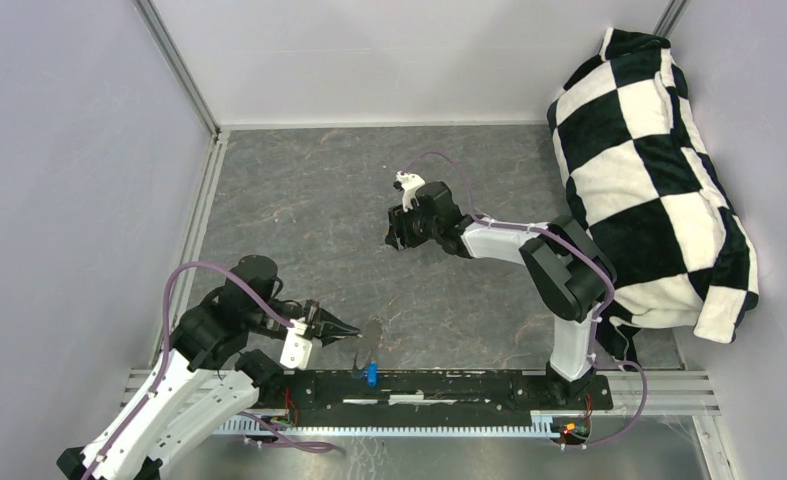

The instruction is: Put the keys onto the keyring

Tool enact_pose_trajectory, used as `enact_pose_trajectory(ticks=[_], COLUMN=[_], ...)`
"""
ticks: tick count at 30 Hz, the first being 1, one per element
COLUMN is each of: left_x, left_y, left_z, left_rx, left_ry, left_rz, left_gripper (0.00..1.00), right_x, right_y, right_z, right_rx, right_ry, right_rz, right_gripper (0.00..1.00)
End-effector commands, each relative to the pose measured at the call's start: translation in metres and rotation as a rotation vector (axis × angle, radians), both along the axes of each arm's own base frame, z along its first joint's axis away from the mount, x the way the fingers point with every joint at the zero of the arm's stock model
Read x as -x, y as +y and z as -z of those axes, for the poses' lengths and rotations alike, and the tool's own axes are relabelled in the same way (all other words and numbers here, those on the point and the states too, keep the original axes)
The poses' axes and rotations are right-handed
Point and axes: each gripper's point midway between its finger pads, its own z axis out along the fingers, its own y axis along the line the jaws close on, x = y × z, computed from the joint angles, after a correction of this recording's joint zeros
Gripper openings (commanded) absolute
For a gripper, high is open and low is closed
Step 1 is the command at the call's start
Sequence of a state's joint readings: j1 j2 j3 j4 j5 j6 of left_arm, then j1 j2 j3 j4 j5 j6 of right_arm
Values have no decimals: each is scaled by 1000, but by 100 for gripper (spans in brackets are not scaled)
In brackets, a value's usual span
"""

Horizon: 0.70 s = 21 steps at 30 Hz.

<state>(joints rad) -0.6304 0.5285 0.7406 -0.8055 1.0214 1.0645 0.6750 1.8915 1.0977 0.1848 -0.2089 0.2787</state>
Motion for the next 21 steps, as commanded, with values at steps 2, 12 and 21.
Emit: enact_pose_trajectory(ticks=[2, 12, 21], left_x=[-1, -1, -2], left_y=[-3, -5, -5], left_z=[-17, -22, -26], left_rx=[44, 64, 69], left_ry=[-6, -5, -15], left_rz=[-6, -5, -14], left_gripper=[2, 2, 2], right_x=[-18, -35, -26], right_y=[4, 3, -4], right_z=[4, 21, 31], right_rx=[28, 151, 218], right_ry=[19, 4, 3], right_rz=[61, 48, -24], right_gripper=[52, 51, 34])
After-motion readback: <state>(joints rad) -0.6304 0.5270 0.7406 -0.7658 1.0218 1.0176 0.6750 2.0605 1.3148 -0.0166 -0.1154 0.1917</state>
